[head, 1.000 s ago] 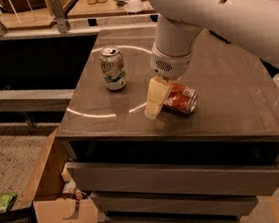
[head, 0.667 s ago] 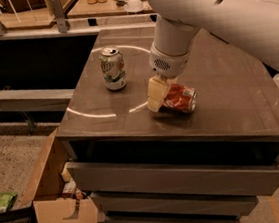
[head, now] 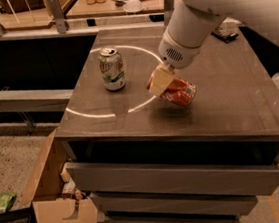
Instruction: Place coke can upright
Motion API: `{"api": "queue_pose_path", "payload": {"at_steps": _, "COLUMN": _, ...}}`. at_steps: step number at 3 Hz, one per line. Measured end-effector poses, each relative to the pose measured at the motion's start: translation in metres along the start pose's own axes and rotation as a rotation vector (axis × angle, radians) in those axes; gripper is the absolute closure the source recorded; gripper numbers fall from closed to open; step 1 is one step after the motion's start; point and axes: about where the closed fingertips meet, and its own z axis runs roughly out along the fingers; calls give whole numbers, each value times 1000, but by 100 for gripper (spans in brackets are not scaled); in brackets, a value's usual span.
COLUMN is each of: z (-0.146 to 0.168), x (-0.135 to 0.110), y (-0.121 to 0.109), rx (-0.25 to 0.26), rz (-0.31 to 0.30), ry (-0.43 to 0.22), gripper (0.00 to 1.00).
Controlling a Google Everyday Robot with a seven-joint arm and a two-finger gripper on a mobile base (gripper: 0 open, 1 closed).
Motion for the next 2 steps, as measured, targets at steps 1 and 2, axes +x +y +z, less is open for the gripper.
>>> {"api": "queue_pose_path", "payload": {"at_steps": 1, "z": -52, "x": 3, "y": -26, "rx": 63, "rz": -13, "ry": -320, "gripper": 100}}
{"api": "queue_pose_path", "payload": {"at_steps": 2, "z": -68, "x": 17, "y": -48, "rx": 87, "rz": 38, "ry": -526, "gripper": 100}}
